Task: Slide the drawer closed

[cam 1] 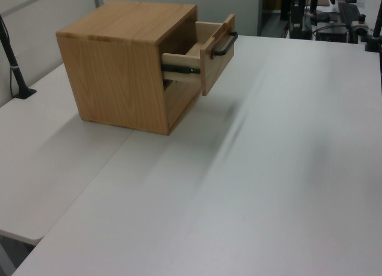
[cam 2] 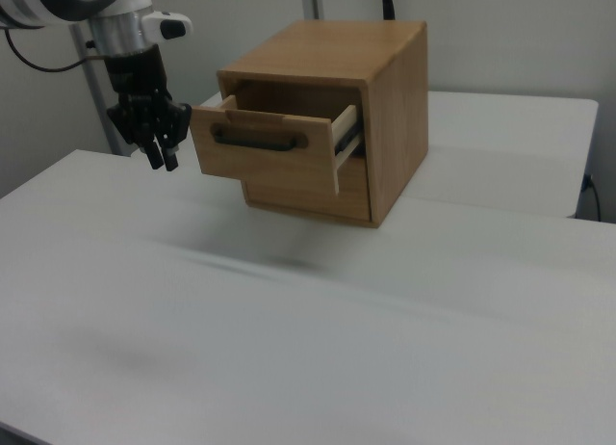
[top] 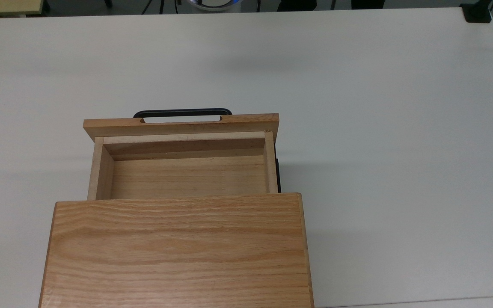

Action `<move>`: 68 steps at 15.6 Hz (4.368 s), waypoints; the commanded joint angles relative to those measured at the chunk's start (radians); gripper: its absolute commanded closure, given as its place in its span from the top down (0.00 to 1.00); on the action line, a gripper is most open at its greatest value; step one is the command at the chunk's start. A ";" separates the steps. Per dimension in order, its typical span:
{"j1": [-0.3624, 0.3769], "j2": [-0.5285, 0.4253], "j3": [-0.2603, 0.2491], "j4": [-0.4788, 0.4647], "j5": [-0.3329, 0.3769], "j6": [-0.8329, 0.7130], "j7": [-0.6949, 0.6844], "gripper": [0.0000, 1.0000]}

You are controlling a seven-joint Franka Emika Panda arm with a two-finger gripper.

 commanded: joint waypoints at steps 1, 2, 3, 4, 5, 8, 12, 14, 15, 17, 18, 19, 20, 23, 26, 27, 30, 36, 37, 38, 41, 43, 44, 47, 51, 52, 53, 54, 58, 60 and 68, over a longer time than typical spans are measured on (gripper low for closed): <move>-0.028 -0.002 -0.009 -0.001 0.062 0.045 -0.040 0.00; -0.028 0.001 -0.009 -0.003 0.065 0.053 -0.040 0.00; -0.028 0.009 -0.009 -0.004 0.065 0.065 -0.040 0.00; -0.028 0.023 -0.009 -0.003 0.065 0.076 -0.033 0.00; -0.028 0.035 -0.009 -0.003 0.065 0.088 -0.033 0.00; -0.028 0.079 -0.009 0.000 0.064 0.143 -0.028 0.00; -0.028 0.158 -0.009 0.002 0.065 0.267 -0.025 0.00; -0.028 0.204 -0.009 0.008 0.065 0.332 -0.025 0.00; -0.028 0.233 -0.009 0.040 0.071 0.358 -0.019 0.00; -0.029 0.297 -0.009 0.098 0.093 0.377 0.018 0.00; -0.032 0.325 -0.009 0.134 0.093 0.398 0.036 0.00; -0.037 0.342 -0.009 0.151 0.094 0.422 0.049 0.00; -0.040 0.353 -0.009 0.154 0.094 0.455 0.056 0.00; -0.042 0.379 -0.009 0.158 0.094 0.550 0.075 0.00; -0.049 0.414 -0.008 0.192 0.094 0.620 0.107 0.00; -0.051 0.423 -0.008 0.197 0.096 0.655 0.118 0.00; -0.049 0.466 -0.006 0.197 0.094 0.824 0.164 0.00; -0.036 0.534 0.001 0.197 0.093 1.087 0.181 0.00; -0.034 0.540 0.001 0.195 0.093 1.114 0.181 0.00; -0.034 0.543 0.001 0.195 0.093 1.136 0.182 0.00; -0.033 0.557 0.001 0.194 0.093 1.190 0.185 0.00; -0.032 0.558 0.001 0.194 0.094 1.193 0.193 0.00; -0.034 0.558 0.003 0.191 0.094 1.193 0.204 0.00; -0.039 0.526 0.001 0.163 0.082 1.165 0.193 0.00; -0.055 0.414 0.001 0.089 0.081 0.847 0.153 0.00; -0.059 0.387 0.001 0.088 0.082 0.763 0.145 0.00; -0.059 0.359 0.001 0.082 0.082 0.696 0.147 0.00; -0.059 0.330 -0.002 0.071 0.082 0.638 0.147 0.00; -0.065 0.177 -0.005 -0.001 0.068 0.435 0.150 0.00; -0.059 0.101 -0.005 -0.038 0.038 0.327 0.155 0.00; 0.095 -0.069 -0.105 -0.084 0.036 0.047 0.142 0.13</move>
